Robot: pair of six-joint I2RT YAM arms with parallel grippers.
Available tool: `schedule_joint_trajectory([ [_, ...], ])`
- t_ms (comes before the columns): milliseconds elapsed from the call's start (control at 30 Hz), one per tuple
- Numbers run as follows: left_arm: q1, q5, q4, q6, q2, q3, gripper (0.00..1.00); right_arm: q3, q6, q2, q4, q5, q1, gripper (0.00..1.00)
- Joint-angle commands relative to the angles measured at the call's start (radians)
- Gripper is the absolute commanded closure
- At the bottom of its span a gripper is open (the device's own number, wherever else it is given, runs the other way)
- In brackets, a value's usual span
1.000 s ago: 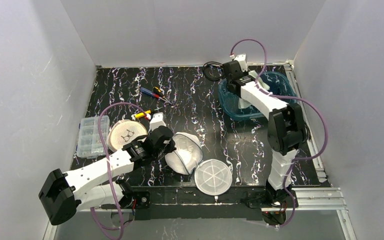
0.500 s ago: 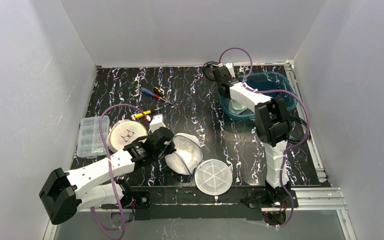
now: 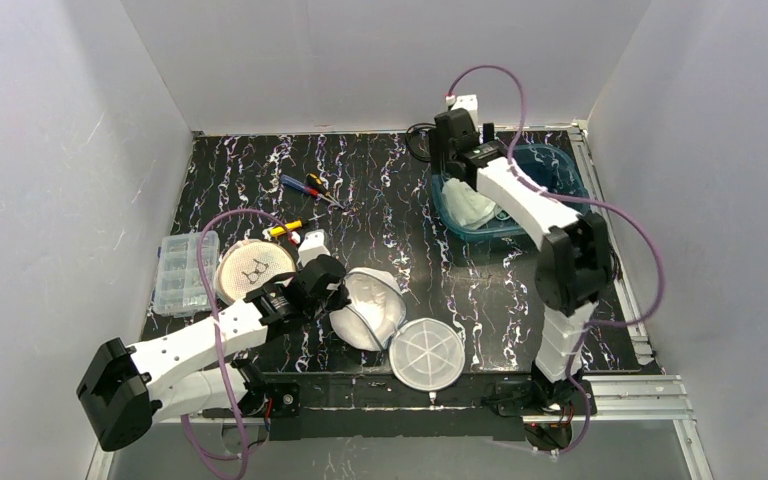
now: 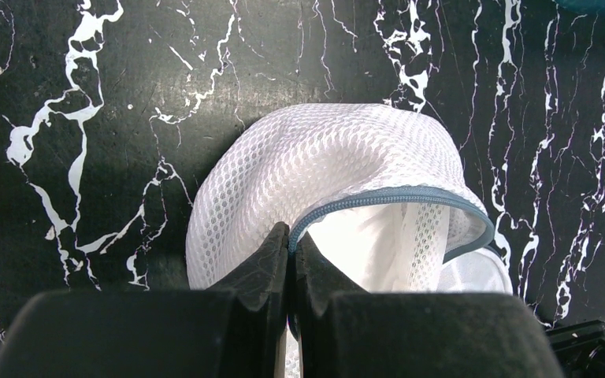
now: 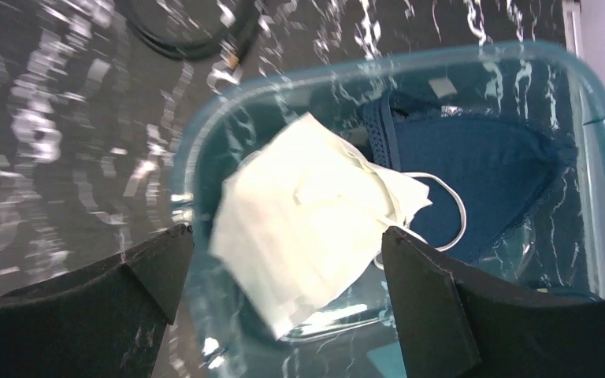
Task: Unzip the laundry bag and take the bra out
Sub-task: Place the bra in the bin.
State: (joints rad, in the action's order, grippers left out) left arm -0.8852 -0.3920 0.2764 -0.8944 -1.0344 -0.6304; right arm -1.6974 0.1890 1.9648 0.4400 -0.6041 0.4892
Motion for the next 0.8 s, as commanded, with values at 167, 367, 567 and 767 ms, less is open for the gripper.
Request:
schedule_joint_trajectory([
  [167, 0.005, 0.013, 0.102, 0.019, 0.072, -0.053, 1.00, 0.245, 0.074, -0.498, -0.171, 0.441, 0.176, 0.09],
  [367, 0.005, 0.010, 0.163, 0.020, 0.124, -0.035, 1.00, 0.551, 0.157, -0.659, -0.226, 0.491, 0.505, 0.22],
  [567, 0.005, 0.047, 0.216, 0.031, 0.190, 0.002, 1.00, 0.742, 0.281, -0.664, -0.412, 0.396, 0.720, 0.42],
  [767, 0.005, 0.021, 0.295, 0.018, 0.239, 0.023, 1.00, 0.764, 0.289, -0.566, -0.501, 0.350, 0.764, 0.37],
])
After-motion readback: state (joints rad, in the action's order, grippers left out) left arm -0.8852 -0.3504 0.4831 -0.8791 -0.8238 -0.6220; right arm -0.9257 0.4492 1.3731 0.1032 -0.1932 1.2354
